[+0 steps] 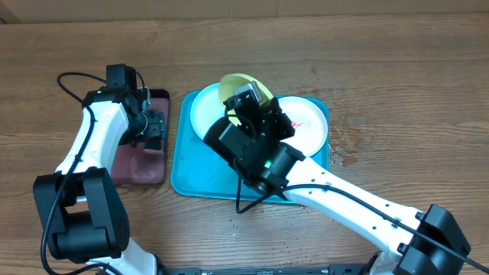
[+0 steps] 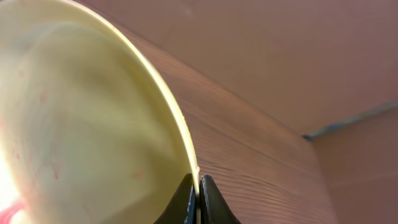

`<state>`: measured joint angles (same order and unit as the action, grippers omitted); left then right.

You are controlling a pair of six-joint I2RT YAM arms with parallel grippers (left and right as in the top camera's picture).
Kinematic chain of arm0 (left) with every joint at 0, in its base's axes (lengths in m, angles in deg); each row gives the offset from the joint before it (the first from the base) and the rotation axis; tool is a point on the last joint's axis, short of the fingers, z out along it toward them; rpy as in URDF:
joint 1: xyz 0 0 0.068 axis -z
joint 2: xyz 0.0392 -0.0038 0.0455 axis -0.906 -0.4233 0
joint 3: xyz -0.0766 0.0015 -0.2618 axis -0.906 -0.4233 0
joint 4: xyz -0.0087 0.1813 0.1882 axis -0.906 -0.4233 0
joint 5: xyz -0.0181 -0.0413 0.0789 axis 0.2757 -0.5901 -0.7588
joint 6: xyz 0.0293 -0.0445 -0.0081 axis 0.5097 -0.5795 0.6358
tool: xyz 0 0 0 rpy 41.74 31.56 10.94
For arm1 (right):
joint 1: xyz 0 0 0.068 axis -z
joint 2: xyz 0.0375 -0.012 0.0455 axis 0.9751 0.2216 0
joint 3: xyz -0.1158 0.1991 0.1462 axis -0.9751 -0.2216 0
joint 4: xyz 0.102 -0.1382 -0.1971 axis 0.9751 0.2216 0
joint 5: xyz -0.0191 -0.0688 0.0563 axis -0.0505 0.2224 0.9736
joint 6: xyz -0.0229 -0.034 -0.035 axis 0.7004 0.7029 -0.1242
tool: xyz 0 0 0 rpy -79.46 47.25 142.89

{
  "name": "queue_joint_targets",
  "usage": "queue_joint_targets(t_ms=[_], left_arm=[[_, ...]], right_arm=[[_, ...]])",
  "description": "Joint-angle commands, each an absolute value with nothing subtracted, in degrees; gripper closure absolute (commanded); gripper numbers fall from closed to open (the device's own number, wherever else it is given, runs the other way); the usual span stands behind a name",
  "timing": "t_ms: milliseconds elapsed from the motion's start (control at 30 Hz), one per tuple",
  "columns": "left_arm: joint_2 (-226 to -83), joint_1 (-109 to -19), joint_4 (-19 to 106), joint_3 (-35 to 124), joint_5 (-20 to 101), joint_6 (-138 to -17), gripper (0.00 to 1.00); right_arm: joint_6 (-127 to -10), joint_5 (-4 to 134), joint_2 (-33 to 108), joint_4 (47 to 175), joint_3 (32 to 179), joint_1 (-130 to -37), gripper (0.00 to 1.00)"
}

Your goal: Clean dirty plates on tray and stack at the side

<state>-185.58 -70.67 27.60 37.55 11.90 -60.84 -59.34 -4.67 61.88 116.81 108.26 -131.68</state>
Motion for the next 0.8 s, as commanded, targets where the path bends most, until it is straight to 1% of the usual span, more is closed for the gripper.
queue_joint_targets(t_ms=[0,67,200,300,367,533,667,767], left_arm=[[-184.53,-70.93,27.80,38.40,12.80,-61.08,0.27],[-184.53,-70.93,27.78,38.40,12.82,-61.10,0.27],[-184.53,-70.89,27.84,38.38,13.85,-61.25,0.27],[-184.53,-70.89,27.67,38.38,14.07,-61.27,0.28],[-184.53,-70.89,27.62,38.38,14.07,-61.30,0.28],[-184.53,-70.89,27.62,38.38,14.04,-61.27,0.27],[-184.53,-70.89,27.62,38.38,14.07,-61.27,0.27],[-184.53,-70.89,27.64,38.38,14.07,-61.27,0.26]], right_arm=[[-53.94,-1.98,59.38,116.92,109.95,-132.31,0.96],[-59.99,-4.56,59.32,116.98,109.95,-131.39,0.96],[-64.67,4.32,59.14,118.31,109.95,-128.79,0.96],[-70.86,9.23,58.90,118.25,110.01,-124.57,0.96],[-74.70,15.18,58.36,118.27,110.06,-120.47,0.96],[-79.40,35.59,57.59,118.84,110.06,-105.56,0.96],[-83.23,51.48,57.61,122.42,110.04,-91.83,0.96],[-83.67,60.36,57.68,125.09,109.73,-82.08,0.96]])
